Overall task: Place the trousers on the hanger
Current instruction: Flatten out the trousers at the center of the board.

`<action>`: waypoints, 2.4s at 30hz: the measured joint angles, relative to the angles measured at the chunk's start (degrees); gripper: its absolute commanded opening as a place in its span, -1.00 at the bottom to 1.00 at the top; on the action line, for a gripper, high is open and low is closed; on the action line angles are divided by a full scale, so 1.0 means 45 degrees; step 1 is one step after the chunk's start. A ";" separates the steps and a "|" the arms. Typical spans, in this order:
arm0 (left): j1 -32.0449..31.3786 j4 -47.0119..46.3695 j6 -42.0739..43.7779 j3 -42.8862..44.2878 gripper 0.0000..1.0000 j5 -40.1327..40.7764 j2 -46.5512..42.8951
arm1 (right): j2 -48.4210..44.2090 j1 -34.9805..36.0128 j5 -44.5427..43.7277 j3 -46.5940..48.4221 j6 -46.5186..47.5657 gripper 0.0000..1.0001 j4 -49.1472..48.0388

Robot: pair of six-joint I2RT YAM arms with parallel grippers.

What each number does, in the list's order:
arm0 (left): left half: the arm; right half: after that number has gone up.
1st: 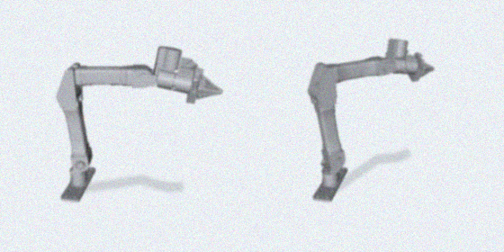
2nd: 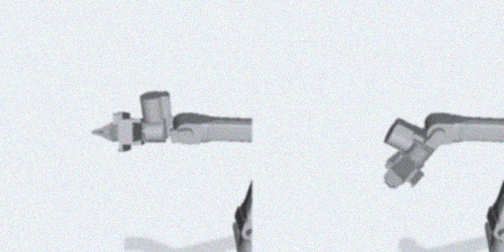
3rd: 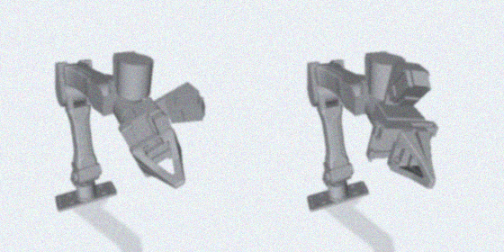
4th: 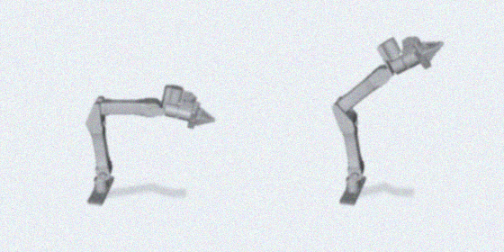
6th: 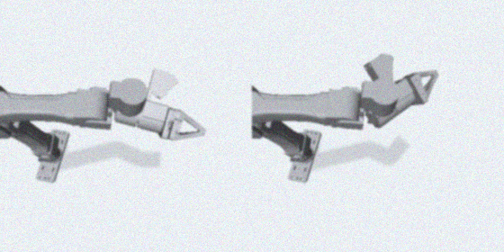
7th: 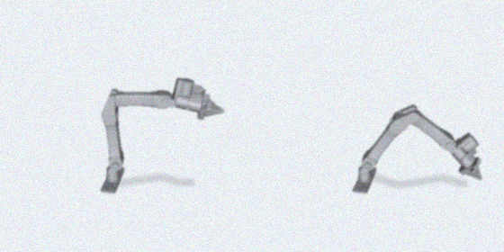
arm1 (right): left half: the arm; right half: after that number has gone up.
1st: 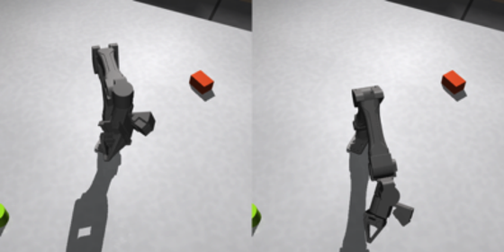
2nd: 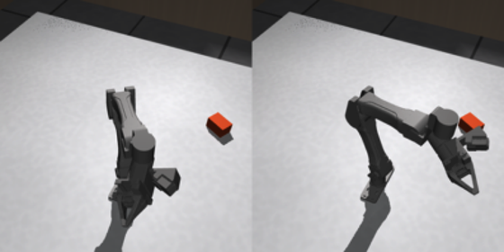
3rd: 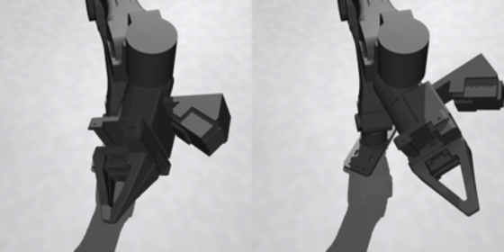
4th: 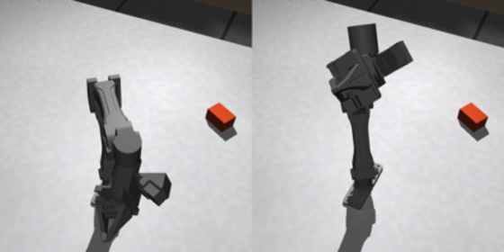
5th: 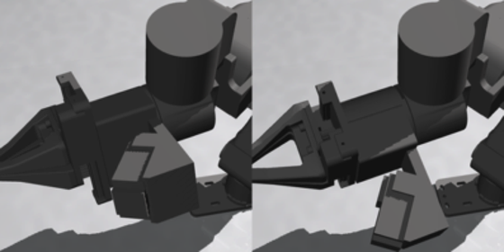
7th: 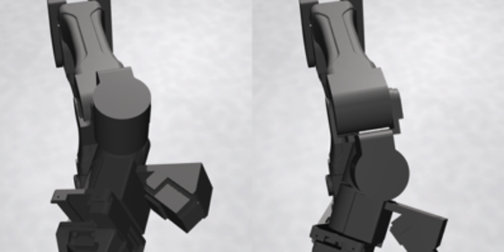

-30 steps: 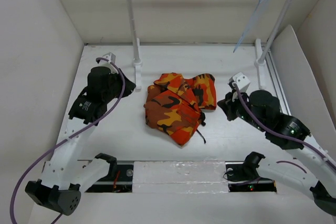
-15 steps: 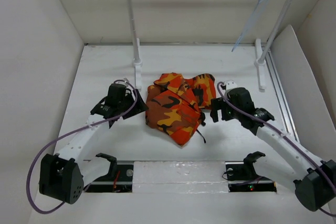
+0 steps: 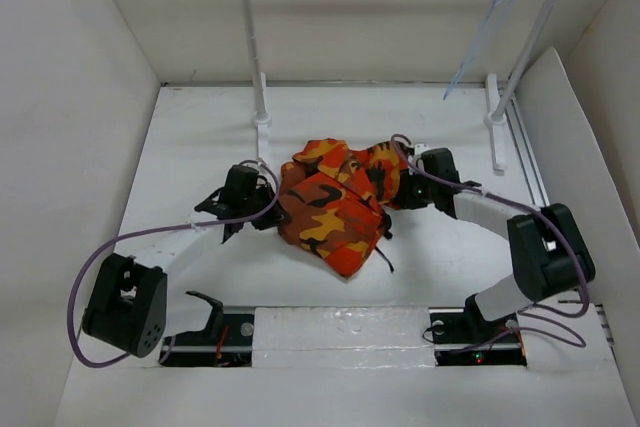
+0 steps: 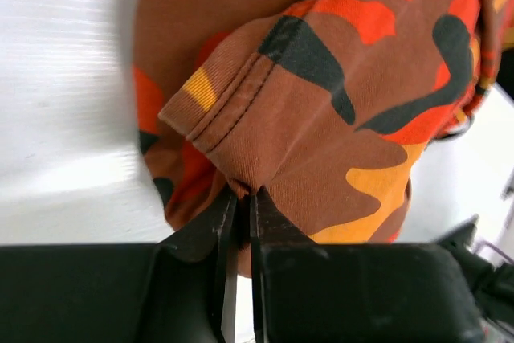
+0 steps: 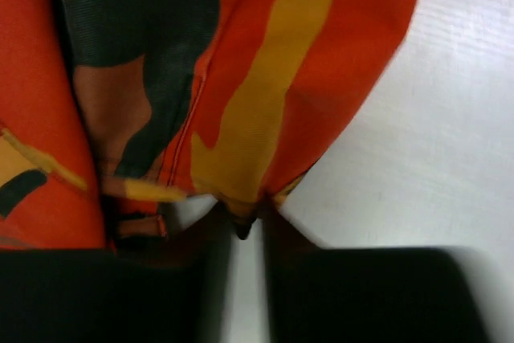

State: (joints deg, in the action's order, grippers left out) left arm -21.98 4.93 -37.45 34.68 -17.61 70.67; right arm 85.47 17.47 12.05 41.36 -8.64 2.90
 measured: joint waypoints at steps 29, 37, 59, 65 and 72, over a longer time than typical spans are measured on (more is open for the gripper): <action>-0.2259 0.2963 0.0826 0.9199 0.51 0.4575 0.5003 | -0.3623 0.3225 -0.0515 -0.1020 -0.0029 0.42 0.1209; -0.2511 0.3526 0.1953 1.1866 0.41 0.5280 0.9112 | -0.3667 0.3215 -0.0214 -0.2127 -0.0772 0.35 0.0583; -0.1491 0.3832 0.2137 0.8602 -1.00 0.5819 0.4483 | -0.0044 0.1637 0.1525 -0.1443 -0.1763 0.34 -0.3060; -0.1263 0.3949 0.1831 0.7159 -1.00 0.5591 0.1953 | 0.1826 0.2074 0.2341 -0.0578 -0.2108 -0.56 -0.4352; 0.0087 0.4789 0.1540 0.6625 -1.00 0.5469 0.0491 | 0.1700 0.2191 0.2730 -0.0291 -0.2545 -1.00 -0.4439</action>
State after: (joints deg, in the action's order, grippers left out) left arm -21.58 26.48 -30.52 64.49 7.01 72.88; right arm 93.12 27.33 24.34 40.05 -20.10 -17.08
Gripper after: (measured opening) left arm 0.030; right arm 0.037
